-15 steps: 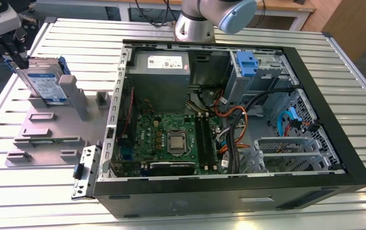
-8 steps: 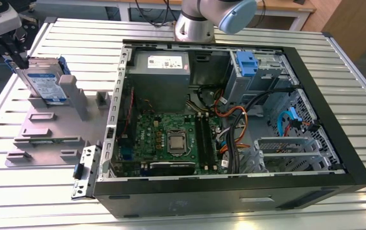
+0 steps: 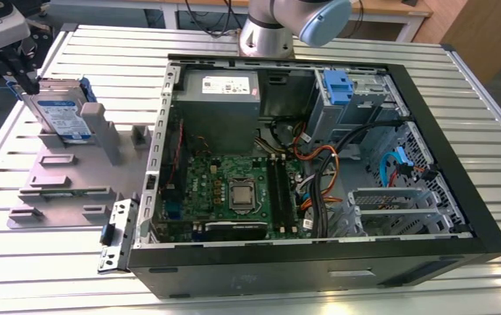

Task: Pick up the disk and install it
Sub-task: 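Pick up the disk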

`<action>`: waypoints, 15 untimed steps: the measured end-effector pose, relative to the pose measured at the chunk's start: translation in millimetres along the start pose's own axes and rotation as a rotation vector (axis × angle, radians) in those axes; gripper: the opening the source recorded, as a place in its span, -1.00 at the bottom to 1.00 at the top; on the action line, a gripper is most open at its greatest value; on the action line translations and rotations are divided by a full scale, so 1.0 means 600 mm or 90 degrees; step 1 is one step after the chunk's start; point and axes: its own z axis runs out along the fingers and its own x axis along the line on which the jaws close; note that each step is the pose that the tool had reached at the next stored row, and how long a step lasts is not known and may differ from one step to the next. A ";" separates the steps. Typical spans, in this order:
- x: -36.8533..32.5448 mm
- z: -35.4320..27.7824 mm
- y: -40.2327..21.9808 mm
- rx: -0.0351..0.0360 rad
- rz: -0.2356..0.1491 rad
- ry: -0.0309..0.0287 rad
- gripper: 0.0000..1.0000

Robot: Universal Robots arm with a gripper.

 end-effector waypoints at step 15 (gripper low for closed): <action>0.000 0.000 0.000 -0.0002 -0.007 0.0003 -0.79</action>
